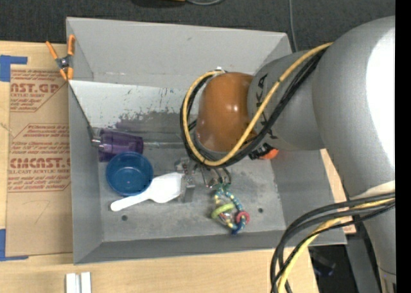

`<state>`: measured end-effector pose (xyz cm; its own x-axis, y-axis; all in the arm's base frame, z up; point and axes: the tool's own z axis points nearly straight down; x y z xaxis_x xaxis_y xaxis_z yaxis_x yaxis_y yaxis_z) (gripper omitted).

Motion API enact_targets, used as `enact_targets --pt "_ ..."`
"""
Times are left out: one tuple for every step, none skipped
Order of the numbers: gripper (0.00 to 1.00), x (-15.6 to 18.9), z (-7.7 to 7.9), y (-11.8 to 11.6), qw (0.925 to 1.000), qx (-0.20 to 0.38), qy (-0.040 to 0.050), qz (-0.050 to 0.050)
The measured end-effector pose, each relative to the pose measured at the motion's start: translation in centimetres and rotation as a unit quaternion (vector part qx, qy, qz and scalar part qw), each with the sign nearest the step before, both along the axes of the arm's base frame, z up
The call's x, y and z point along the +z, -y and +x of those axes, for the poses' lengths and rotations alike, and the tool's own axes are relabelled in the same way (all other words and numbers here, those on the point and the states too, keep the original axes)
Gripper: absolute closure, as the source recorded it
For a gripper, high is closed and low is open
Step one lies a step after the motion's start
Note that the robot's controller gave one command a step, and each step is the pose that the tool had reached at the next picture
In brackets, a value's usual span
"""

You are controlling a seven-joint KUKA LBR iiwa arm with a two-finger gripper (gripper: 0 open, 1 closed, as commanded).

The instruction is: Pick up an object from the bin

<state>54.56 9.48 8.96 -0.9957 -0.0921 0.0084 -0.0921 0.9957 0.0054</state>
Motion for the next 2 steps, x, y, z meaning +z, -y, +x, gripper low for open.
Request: enact_targets --pt "1.0 1.3 0.1 0.0 1.0 0.0 0.0009 0.0" --pt "1.0 2.3 0.1 0.0 1.0 0.0 0.0011 0.0"
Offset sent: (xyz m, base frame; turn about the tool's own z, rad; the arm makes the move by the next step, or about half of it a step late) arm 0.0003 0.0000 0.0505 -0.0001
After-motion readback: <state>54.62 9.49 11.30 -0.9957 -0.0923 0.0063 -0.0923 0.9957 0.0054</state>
